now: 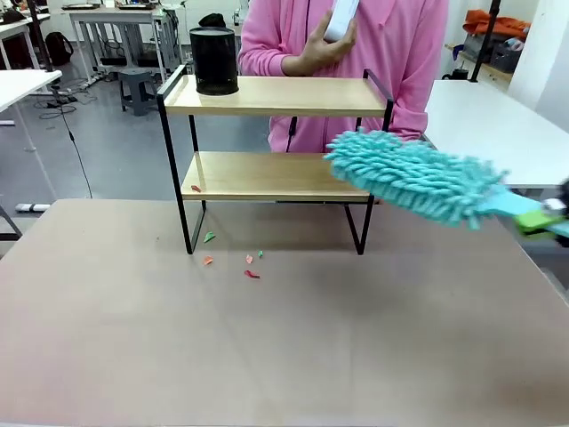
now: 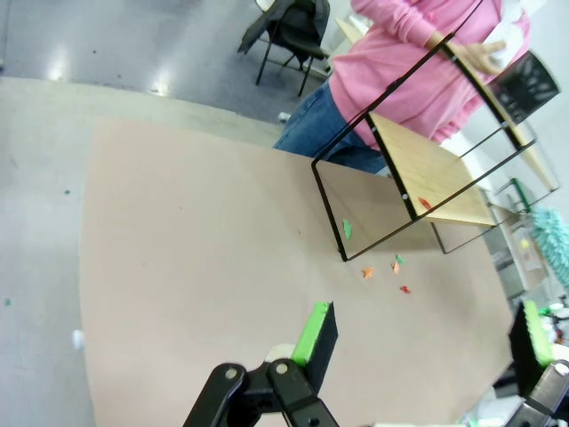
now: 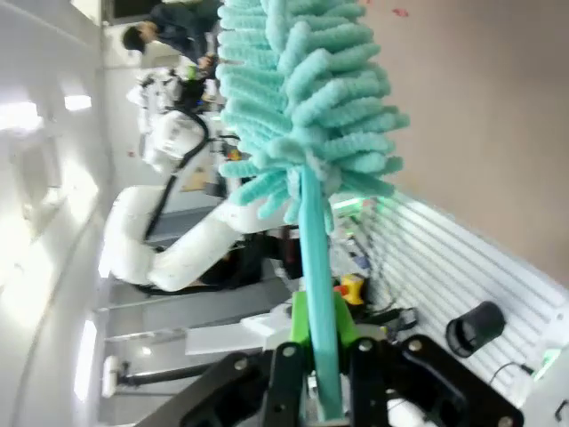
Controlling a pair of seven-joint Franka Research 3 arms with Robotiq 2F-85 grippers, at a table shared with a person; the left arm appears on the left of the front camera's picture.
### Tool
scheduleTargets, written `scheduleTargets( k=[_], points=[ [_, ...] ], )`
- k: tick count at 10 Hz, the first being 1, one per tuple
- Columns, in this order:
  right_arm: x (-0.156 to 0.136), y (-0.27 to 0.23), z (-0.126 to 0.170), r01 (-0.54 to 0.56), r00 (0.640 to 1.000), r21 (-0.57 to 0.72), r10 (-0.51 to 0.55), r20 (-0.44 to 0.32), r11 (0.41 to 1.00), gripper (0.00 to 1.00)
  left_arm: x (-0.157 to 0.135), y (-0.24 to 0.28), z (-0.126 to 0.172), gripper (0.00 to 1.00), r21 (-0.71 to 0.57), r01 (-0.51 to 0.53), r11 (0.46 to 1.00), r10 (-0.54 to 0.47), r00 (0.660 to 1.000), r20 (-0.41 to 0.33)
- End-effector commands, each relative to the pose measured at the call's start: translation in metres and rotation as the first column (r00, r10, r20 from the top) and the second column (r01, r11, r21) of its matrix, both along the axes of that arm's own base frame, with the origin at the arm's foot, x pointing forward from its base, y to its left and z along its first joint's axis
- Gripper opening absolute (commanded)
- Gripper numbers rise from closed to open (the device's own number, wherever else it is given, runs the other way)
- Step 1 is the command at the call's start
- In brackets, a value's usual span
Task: Clean the shelf.
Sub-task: Clean the remaining tier of the Shelf with the Duster once objects are removed.
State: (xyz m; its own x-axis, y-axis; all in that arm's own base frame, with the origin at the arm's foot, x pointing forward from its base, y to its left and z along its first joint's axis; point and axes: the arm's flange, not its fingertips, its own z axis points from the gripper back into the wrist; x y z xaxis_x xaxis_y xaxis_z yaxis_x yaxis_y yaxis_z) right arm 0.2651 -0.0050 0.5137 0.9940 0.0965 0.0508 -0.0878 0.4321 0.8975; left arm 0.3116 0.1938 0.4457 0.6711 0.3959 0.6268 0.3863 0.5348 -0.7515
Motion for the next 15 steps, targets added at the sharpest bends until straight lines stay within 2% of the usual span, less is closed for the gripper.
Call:
scheduleTargets(
  k=[1, 2, 3, 4, 5, 6, 8, 9, 10, 11, 13, 14, 15],
  points=[
    [0.029, 0.046, 0.003, -0.002, 0.998, -0.144, 0.012, 0.066, 0.99, 0.11, 0.001, -0.001, 0.0, 1.0, -0.004, 0.001, 1.0, -0.001, 0.999, 0.036],
    [0.041, 0.066, 0.001, -0.018, 0.994, -0.18, 0.037, 0.099, 0.983, 0.11, 0.001, -0.001, 0.0, 1.0, -0.004, 0.001, 1.0, -0.001, 0.999, 0.036],
    [0.049, 0.085, 0.001, -0.029, 0.983, -0.18, 0.06, 0.171, 0.983, 0.11, 0.001, -0.001, 0.0, 1.0, -0.004, 0.001, 1.0, -0.001, 0.999, 0.036],
    [0.052, 0.091, 0.005, 0.013, 0.964, -0.178, 0.035, 0.263, 0.984, 0.11, 0.001, -0.001, 0.0, 1.0, -0.004, 0.001, 1.0, -0.001, 0.999, 0.036],
    [0.034, 0.078, -0.001, -0.046, 0.99, -0.196, 0.07, 0.119, 0.979, 0.11, 0.001, -0.001, 0.0, 1.0, -0.004, 0.001, 1.0, -0.001, 0.999, 0.036],
    [0.034, 0.078, -0.001, -0.046, 0.99, -0.196, 0.07, 0.119, 0.979, 0.11, 0.001, -0.001, 0.0, 1.0, -0.004, 0.001, 1.0, -0.001, 0.999, 0.036],
    [0.051, 0.114, 0.006, -0.029, 0.972, -0.24, 0.083, 0.22, 0.97, 0.11, 0.001, -0.001, 0.0, 1.0, -0.004, 0.001, 1.0, -0.001, 0.999, 0.036],
    [0.068, 0.14, 0.007, -0.03, 0.965, -0.26, 0.096, 0.244, 0.965, 0.11, 0.001, -0.001, 0.0, 1.0, -0.004, 0.001, 1.0, -0.001, 0.999, 0.036],
    [0.083, 0.159, 0.005, 0.016, 0.961, -0.309, 0.07, 0.266, 0.951, 0.11, 0.001, -0.001, 0.0, 1.0, -0.004, 0.001, 1.0, -0.001, 0.999, 0.036],
    [0.095, 0.177, 0.001, 0.004, 0.967, -0.316, 0.077, 0.243, 0.949, 0.11, 0.001, -0.001, 0.0, 1.0, -0.004, 0.001, 1.0, -0.001, 0.999, 0.036],
    [0.113, 0.211, -0.009, 0.059, 0.972, -0.353, 0.027, 0.235, 0.934, 0.11, 0.001, -0.001, 0.0, 1.0, -0.004, 0.001, 1.0, -0.001, 0.999, 0.036],
    [0.119, 0.228, -0.01, 0.135, 0.959, -0.333, -0.038, 0.282, 0.933, 0.11, 0.001, -0.001, 0.0, 1.0, -0.004, 0.001, 1.0, -0.001, 0.999, 0.036],
    [0.126, 0.244, -0.012, 0.174, 0.955, -0.354, -0.071, 0.287, 0.919, 0.11, 0.001, -0.001, 0.0, 1.0, -0.004, 0.001, 1.0, -0.001, 0.999, 0.036]
  ],
)
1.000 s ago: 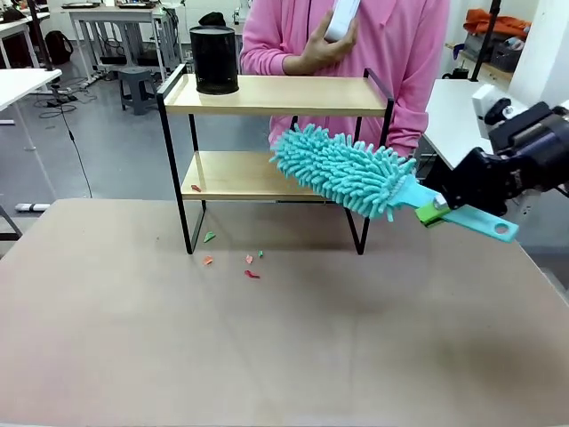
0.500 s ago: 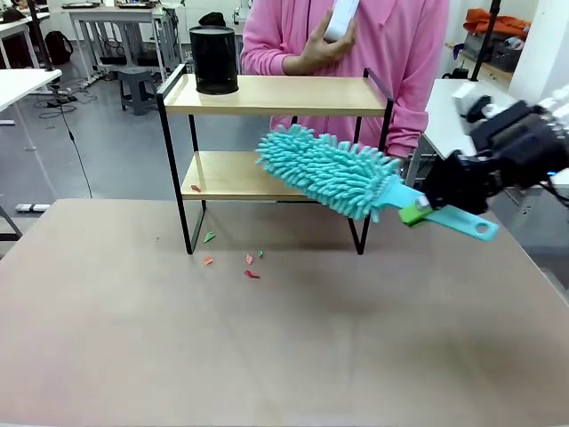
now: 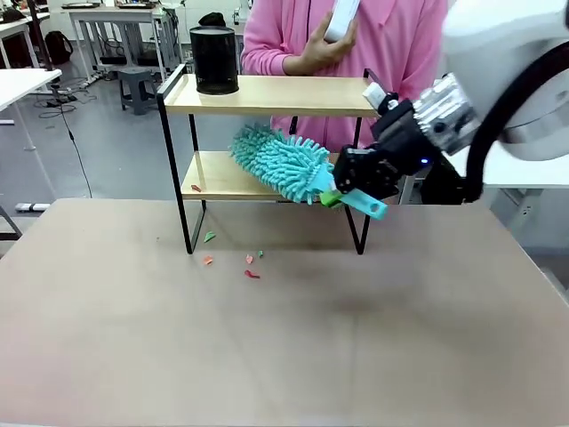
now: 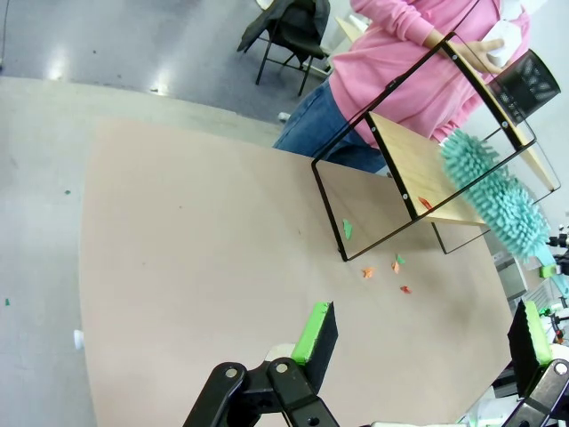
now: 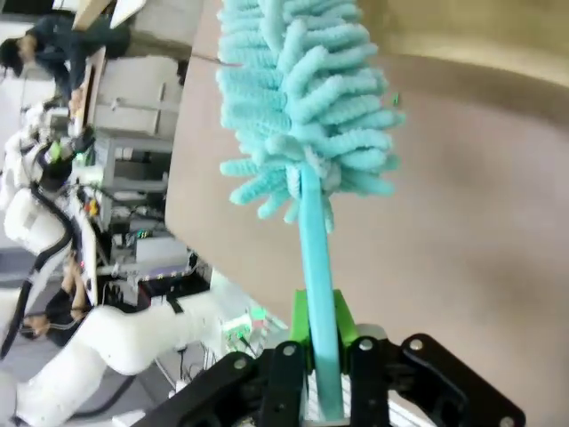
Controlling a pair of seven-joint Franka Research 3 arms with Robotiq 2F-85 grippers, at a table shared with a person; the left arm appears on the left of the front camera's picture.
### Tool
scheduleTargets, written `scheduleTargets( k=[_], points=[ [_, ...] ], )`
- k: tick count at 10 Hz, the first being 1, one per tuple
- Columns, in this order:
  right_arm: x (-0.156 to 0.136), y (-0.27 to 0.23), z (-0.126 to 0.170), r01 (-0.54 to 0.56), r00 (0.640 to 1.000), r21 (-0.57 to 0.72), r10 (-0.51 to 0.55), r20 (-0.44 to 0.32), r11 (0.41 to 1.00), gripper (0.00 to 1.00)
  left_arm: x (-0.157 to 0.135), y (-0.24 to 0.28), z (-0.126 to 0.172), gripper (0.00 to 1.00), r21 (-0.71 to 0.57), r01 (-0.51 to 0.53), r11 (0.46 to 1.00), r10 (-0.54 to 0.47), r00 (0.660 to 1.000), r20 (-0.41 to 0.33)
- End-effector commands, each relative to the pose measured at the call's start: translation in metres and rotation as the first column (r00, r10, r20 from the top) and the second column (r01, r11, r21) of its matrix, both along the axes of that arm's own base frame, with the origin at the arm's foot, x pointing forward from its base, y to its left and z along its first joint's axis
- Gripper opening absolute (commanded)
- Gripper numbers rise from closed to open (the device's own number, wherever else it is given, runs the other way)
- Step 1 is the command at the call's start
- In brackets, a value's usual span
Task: Clean the shelf.
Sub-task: Clean the remaining tier of the Shelf with the Duster once objects are removed.
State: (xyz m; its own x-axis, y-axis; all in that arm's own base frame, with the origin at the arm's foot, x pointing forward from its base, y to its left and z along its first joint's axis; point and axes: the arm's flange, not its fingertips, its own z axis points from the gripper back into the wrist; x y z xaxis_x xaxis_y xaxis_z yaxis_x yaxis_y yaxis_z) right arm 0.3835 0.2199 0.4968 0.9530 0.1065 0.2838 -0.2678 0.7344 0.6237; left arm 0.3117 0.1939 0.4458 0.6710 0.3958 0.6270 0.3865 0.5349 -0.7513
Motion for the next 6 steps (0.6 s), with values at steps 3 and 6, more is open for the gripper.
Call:
scheduleTargets(
  k=[3, 6],
  points=[
    [0.027, 0.053, -0.007, 0.108, 0.994, -0.06, -0.105, 0.04, 0.992, 0.11, 0.001, -0.001, 0.0, 1.0, -0.004, 0.001, 1.0, 0.0, 0.999, 0.036],
    [0.034, 0.065, -0.022, 0.114, 0.993, -0.066, -0.112, 0.035, 0.991, 0.11, 0.001, -0.001, 0.0, 1.0, -0.004, 0.001, 1.0, 0.0, 0.999, 0.036]
  ],
)
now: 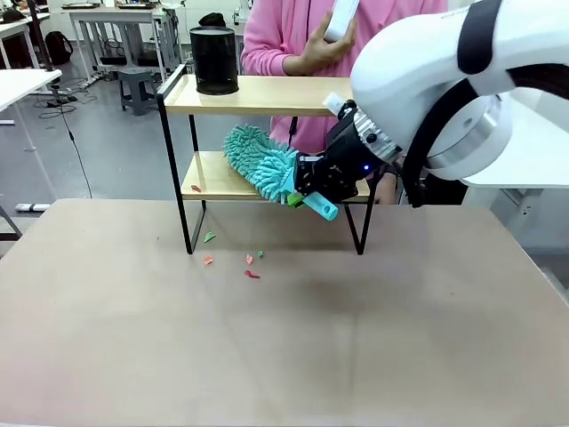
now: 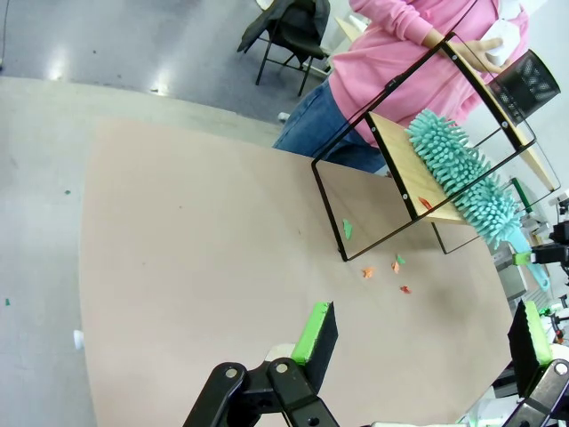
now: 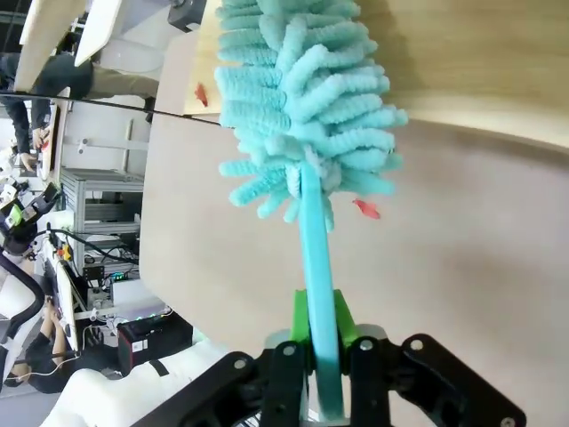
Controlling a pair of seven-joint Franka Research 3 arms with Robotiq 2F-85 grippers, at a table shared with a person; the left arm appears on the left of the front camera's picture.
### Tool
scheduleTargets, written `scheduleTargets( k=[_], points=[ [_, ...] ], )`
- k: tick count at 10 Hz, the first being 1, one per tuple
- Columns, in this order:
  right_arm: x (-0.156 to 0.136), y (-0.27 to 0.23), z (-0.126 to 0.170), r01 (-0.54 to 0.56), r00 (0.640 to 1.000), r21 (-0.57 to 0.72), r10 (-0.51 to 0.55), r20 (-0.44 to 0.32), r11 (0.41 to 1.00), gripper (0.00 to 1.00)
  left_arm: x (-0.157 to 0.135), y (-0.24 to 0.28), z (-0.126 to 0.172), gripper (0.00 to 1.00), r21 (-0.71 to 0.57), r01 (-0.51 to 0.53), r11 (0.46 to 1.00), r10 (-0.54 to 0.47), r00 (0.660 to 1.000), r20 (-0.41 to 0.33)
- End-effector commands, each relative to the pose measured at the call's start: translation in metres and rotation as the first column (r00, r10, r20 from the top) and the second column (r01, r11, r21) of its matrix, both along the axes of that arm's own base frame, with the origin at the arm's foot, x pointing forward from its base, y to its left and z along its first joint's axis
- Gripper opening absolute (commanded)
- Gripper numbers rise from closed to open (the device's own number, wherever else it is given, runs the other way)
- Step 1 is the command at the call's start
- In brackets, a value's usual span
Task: Clean the shelf.
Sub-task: Clean the remaining tier of the Shelf with the Duster once objects are removed.
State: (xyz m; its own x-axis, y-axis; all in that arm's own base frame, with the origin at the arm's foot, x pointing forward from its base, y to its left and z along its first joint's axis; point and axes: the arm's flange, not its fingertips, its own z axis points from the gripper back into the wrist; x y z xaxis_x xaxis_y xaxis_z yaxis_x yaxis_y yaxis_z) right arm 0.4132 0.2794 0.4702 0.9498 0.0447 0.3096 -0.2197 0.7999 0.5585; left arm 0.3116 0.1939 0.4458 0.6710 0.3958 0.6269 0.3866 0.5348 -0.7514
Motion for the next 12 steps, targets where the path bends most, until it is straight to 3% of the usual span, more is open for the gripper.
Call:
scheduleTargets(
  k=[1, 3, 6, 8, 10, 12],
  points=[
    [0.003, 0.008, 0.001, -0.001, 1.0, 0.013, 0.001, -0.008, 1.0, 0.11, 0.001, -0.001, 0.0, 1.0, -0.004, 0.001, 1.0, 0.0, 0.999, 0.036],
    [0.0, 0.01, 0.0, -0.082, 0.997, 0.047, 0.082, -0.007, 0.996, 0.11, 0.001, -0.001, 0.0, 1.0, -0.004, 0.001, 1.0, 0.0, 0.999, 0.036],
    [-0.002, -0.013, -0.002, -0.282, 0.947, 0.122, 0.297, -0.121, 0.952, 0.11, 0.001, -0.001, 0.0, 1.0, -0.004, 0.001, 1.0, 0.0, 0.999, 0.036],
    [-0.009, -0.038, -0.008, -0.338, 0.912, 0.097, 0.352, -0.212, 0.936, 0.11, 0.001, -0.001, 0.0, 1.0, -0.004, 0.001, 1.0, 0.0, 0.999, 0.036],
    [-0.015, -0.066, -0.002, -0.419, 0.863, 0.192, 0.454, -0.219, 0.888, 0.11, 0.001, -0.001, 0.0, 1.0, -0.004, 0.001, 1.0, 0.0, 0.999, 0.036],
    [-0.024, -0.107, 0.003, -0.408, 0.846, 0.307, 0.482, -0.228, 0.86, 0.11, 0.001, -0.001, 0.0, 1.0, -0.004, 0.001, 1.0, 0.0, 0.999, 0.036]
  ],
)
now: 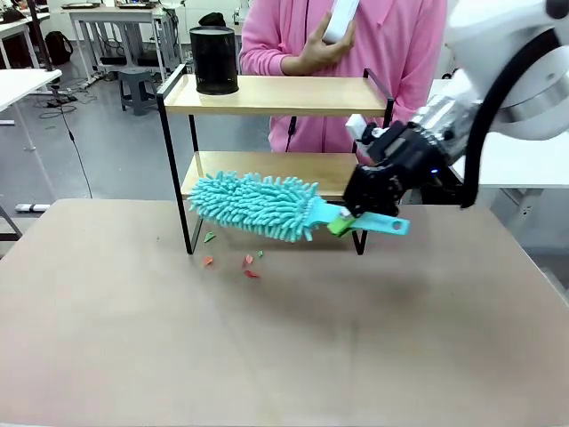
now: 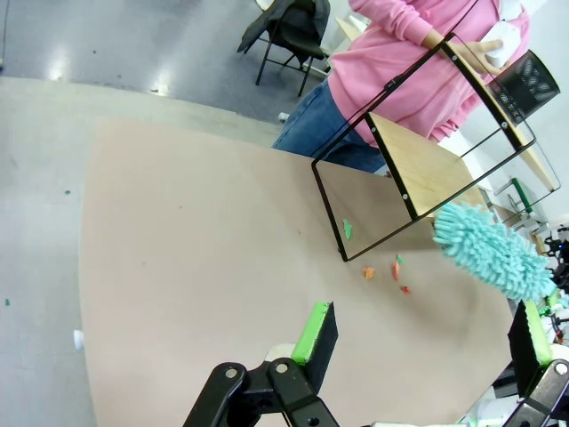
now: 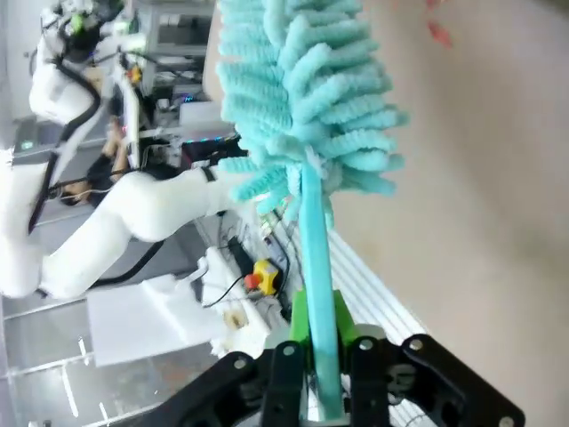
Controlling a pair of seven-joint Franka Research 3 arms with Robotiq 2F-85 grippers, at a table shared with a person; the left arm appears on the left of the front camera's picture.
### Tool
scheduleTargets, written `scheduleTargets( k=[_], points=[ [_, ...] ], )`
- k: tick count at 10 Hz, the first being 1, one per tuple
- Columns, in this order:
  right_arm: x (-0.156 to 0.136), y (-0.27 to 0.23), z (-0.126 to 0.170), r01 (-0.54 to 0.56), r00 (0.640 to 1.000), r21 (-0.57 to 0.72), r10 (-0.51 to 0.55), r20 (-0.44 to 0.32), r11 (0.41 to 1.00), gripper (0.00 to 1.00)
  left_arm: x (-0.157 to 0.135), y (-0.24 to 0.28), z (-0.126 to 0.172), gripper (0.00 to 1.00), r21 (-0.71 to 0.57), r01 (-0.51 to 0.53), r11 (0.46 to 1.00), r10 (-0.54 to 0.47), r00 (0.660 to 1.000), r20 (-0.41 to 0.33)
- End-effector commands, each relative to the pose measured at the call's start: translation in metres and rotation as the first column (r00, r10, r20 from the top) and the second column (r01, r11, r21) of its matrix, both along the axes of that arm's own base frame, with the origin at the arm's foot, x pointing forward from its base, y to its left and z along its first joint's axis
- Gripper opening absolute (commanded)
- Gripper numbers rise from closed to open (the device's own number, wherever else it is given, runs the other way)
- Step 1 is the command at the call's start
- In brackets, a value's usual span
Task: Clean the shelf.
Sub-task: Clean the remaining tier of the Shelf with the Duster once objects are removed.
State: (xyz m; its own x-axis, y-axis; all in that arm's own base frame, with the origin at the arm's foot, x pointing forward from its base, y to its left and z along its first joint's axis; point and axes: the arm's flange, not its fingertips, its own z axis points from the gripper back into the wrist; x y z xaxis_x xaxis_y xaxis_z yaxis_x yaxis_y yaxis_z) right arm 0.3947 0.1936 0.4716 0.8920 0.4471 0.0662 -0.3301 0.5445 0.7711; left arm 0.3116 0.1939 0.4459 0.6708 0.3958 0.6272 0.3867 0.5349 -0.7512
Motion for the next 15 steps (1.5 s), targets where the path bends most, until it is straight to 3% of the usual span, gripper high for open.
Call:
scheduleTargets(
  k=[1, 3, 5, 7, 9, 11, 12, 13, 14, 15],
  points=[
    [-0.012, -0.041, 0.001, 0.02, 0.999, 0.124, -0.016, -0.036, 0.992, 0.11, 0.001, -0.001, -0.001, 1.0, -0.004, 0.001, 1.0, 0.0, 0.999, 0.035],
    [-0.037, -0.085, -0.002, -0.042, 0.995, 0.265, 0.065, -0.082, 0.963, 0.11, 0.001, -0.001, -0.001, 1.0, -0.004, 0.001, 1.0, 0.0, 0.999, 0.035],
    [-0.081, -0.137, 0.017, -0.105, 0.992, 0.35, 0.121, -0.024, 0.931, 0.11, 0.001, -0.001, -0.001, 1.0, -0.004, 0.001, 1.0, 0.0, 0.999, 0.035],
    [-0.137, -0.197, 0.045, -0.066, 0.998, 0.389, 0.052, 0.046, 0.919, 0.11, 0.001, -0.001, -0.001, 1.0, -0.004, 0.001, 1.0, 0.0, 0.999, 0.035],
    [-0.18, -0.251, 0.052, 0.135, 0.986, 0.389, -0.164, 0.041, 0.911, 0.11, 0.001, -0.001, -0.001, 1.0, -0.004, 0.001, 1.0, 0.0, 0.999, 0.035],
    [-0.205, -0.297, 0.017, 0.344, 0.925, 0.497, -0.38, -0.03, 0.797, 0.11, 0.001, -0.001, -0.001, 1.0, -0.004, 0.001, 1.0, 0.0, 0.999, 0.035],
    [-0.213, -0.31, -0.008, 0.48, 0.864, 0.478, -0.49, -0.115, 0.735, 0.11, 0.001, -0.001, -0.001, 1.0, -0.004, 0.001, 1.0, 0.0, 0.999, 0.035],
    [-0.221, -0.319, -0.031, 0.555, 0.824, 0.47, -0.53, -0.198, 0.686, 0.11, 0.001, -0.001, -0.001, 1.0, -0.004, 0.001, 1.0, 0.0, 0.999, 0.035],
    [-0.227, -0.33, -0.042, 0.61, 0.782, 0.47, -0.578, -0.232, 0.638, 0.11, 0.001, -0.001, -0.001, 1.0, -0.004, 0.001, 1.0, 0.0, 0.999, 0.035],
    [-0.228, -0.334, -0.047, 0.701, 0.709, 0.391, -0.644, -0.288, 0.597, 0.11, 0.001, -0.001, -0.001, 1.0, -0.004, 0.001, 1.0, 0.0, 0.999, 0.035]
  ],
)
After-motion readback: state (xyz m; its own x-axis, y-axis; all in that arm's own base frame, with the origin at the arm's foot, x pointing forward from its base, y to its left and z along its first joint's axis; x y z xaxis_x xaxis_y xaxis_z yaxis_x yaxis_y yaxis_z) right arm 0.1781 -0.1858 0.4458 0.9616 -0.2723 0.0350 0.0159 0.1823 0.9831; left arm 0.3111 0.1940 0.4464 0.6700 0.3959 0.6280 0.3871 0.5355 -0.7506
